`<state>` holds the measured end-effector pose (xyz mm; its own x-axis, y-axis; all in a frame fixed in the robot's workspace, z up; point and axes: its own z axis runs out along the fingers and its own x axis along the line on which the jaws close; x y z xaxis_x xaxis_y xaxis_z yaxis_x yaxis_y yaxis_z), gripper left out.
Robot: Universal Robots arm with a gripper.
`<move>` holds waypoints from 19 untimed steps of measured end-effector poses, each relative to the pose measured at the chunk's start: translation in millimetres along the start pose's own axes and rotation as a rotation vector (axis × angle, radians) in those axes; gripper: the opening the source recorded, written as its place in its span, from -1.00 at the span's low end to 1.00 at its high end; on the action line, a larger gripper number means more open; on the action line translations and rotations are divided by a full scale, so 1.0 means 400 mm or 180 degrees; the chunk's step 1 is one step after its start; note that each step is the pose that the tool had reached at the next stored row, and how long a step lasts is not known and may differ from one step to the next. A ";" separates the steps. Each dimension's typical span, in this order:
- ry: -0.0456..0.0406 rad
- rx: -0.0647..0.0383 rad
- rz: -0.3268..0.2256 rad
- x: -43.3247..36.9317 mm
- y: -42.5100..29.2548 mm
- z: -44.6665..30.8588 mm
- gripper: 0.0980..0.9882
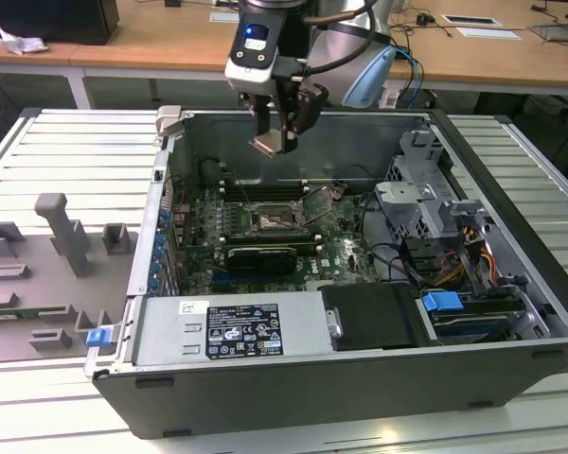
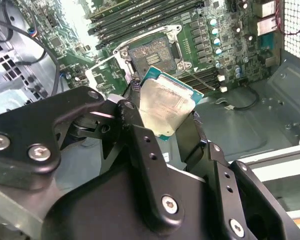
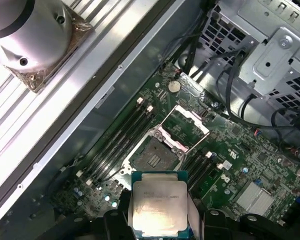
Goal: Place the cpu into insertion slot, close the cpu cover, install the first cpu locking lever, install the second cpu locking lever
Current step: 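Place the cpu into insertion slot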
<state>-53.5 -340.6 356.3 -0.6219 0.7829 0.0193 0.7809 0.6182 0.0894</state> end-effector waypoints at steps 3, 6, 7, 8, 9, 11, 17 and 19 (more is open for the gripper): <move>-0.0008 -0.0002 0.0088 0.000 0.000 0.001 -0.03; -0.0019 -0.0004 0.0214 0.000 0.000 0.001 -0.03; -0.0021 -0.0004 0.0238 0.000 0.000 0.002 -0.03; -0.0025 -0.0005 0.0284 0.000 0.000 0.002 -0.03; -0.0029 -0.0006 0.0326 0.000 0.000 0.002 -0.03; -0.0034 -0.0008 0.0387 0.000 0.000 0.003 -0.03; -0.0048 -0.0010 0.0537 0.000 -0.001 0.003 -0.03; -0.0054 -0.0012 0.0610 0.000 -0.001 0.004 -0.03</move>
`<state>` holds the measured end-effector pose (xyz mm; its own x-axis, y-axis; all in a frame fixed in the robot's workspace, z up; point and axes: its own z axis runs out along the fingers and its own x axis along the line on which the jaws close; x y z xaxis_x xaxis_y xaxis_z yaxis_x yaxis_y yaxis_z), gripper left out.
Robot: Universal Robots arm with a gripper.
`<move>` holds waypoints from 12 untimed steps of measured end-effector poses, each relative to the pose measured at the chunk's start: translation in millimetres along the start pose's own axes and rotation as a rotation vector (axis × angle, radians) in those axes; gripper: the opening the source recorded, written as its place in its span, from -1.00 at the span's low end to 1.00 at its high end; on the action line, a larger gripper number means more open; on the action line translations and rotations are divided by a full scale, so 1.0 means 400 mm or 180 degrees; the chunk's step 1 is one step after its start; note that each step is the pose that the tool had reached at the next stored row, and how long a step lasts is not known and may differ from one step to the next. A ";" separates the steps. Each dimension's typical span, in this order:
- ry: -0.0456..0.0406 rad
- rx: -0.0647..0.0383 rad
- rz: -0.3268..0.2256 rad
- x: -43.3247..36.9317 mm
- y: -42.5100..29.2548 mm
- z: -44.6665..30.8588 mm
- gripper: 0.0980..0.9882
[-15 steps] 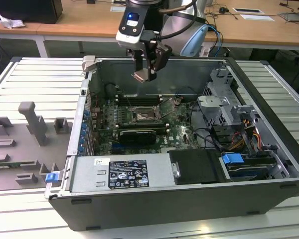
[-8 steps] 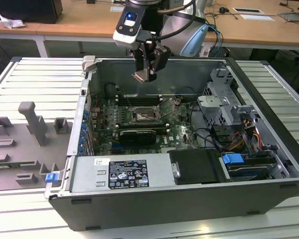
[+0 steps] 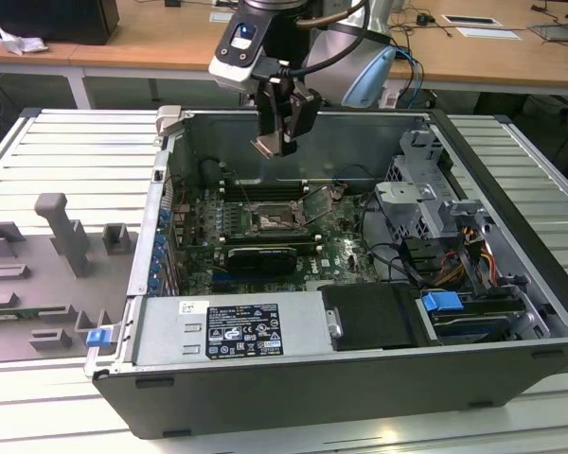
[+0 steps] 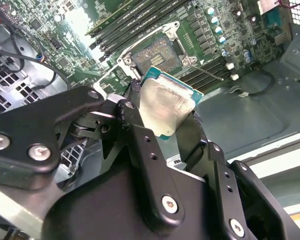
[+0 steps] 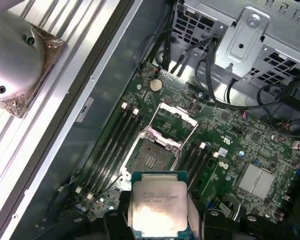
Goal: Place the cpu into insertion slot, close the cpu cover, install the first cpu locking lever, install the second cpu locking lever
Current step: 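Place the cpu into insertion slot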
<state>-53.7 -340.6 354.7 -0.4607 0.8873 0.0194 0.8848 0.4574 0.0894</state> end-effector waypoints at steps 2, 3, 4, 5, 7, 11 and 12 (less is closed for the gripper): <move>-0.0003 -0.0001 0.0035 0.000 0.000 0.000 -0.03; -0.0005 -0.0001 0.0056 0.000 0.000 0.001 -0.03; -0.0007 -0.0001 0.0077 0.000 0.000 0.001 -0.03; -0.0009 -0.0002 0.0101 0.000 0.000 0.002 -0.03; -0.0012 0.0000 0.0137 0.000 0.000 0.003 -0.03; -0.0028 0.0008 0.0265 -0.001 -0.001 0.012 -0.03; -0.0032 0.0008 0.0305 -0.001 -0.001 0.014 -0.03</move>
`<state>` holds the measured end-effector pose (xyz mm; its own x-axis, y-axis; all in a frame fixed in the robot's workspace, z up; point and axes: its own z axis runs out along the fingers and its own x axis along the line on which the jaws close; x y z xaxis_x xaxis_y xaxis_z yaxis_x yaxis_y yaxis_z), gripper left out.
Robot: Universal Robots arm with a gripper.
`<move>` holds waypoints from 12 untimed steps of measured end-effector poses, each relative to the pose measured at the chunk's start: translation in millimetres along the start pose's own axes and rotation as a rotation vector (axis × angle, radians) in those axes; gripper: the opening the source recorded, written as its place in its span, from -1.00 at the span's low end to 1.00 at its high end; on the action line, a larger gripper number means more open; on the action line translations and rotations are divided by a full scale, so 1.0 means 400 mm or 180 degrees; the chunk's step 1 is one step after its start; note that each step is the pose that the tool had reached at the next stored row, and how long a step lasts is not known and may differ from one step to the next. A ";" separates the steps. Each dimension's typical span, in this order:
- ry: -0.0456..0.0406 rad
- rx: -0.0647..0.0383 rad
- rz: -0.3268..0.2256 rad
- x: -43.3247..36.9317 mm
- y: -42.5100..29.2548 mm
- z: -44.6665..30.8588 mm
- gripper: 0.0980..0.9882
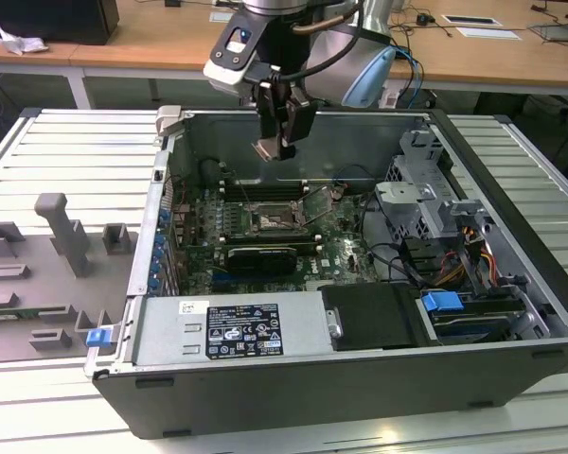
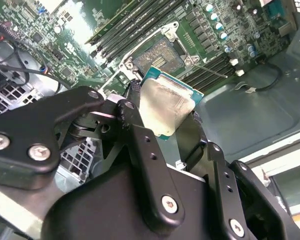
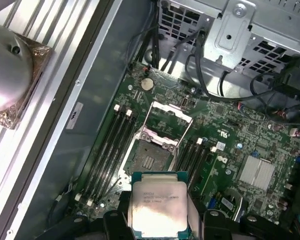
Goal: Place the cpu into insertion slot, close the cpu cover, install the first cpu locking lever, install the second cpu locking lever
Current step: 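Place the cpu into insertion slot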
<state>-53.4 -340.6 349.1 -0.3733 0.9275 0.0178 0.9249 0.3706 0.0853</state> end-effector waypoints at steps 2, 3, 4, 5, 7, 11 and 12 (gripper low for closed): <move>-0.0011 -0.0002 0.0128 0.000 0.000 0.004 -0.03; -0.0017 -0.0004 0.0193 0.000 0.000 0.005 -0.03; -0.0029 -0.0006 0.0343 0.000 -0.001 0.008 -0.03; -0.0039 -0.0009 0.0455 0.000 -0.001 0.010 -0.03; -0.0049 -0.0011 0.0579 0.000 -0.001 0.014 -0.03; -0.0057 -0.0012 0.0664 0.000 -0.002 0.025 -0.03; -0.0058 -0.0012 0.0672 0.000 -0.002 0.028 -0.03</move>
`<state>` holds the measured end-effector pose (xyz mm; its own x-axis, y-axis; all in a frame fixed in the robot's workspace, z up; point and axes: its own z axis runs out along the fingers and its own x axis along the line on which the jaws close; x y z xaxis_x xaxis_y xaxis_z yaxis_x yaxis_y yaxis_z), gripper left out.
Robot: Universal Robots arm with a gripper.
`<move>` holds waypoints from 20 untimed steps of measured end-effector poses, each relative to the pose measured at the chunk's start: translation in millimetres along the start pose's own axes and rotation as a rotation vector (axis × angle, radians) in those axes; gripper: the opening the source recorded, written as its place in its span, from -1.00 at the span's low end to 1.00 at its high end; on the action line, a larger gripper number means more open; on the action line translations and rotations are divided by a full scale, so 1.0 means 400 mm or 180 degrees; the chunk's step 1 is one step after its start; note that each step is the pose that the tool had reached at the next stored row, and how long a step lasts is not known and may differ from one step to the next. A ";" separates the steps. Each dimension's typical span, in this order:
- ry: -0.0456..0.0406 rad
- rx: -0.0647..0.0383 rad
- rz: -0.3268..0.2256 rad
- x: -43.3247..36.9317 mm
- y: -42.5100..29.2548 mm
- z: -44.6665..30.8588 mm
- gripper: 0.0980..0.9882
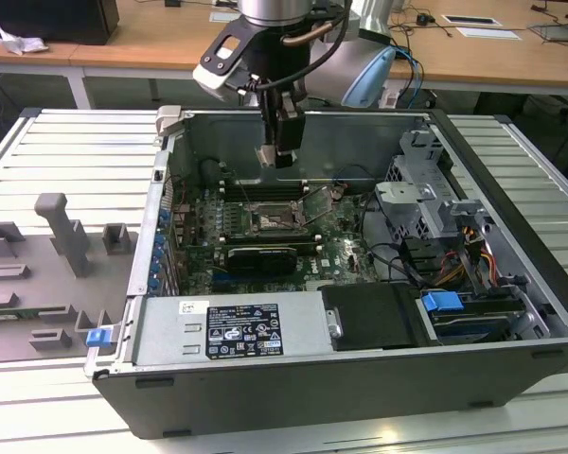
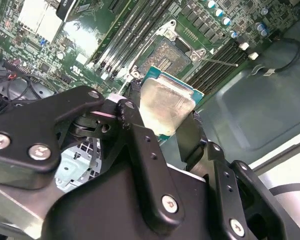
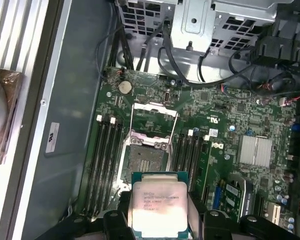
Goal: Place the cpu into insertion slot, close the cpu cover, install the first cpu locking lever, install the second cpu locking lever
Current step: 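Place the cpu into insertion slot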
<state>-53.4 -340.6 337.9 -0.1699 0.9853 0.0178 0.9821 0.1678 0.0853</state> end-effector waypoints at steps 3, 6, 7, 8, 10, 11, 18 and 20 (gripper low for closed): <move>-0.0002 -0.0001 0.0028 0.000 -0.001 0.009 -0.03; -0.0004 -0.0001 0.0046 0.000 -0.001 0.015 -0.03; -0.0005 -0.0001 0.0058 0.000 -0.001 0.017 -0.03; -0.0006 -0.0001 0.0072 0.000 -0.002 0.018 -0.03; -0.0021 -0.0005 0.0249 0.000 -0.002 0.023 -0.03; -0.0025 -0.0005 0.0292 0.000 -0.002 0.024 -0.03; -0.0059 -0.0012 0.0690 -0.001 -0.004 0.043 -0.03; -0.0059 -0.0010 0.0691 0.000 -0.004 0.054 -0.03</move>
<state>-53.4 -340.4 316.1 0.0471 0.9987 0.0179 0.9952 -0.0484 0.0846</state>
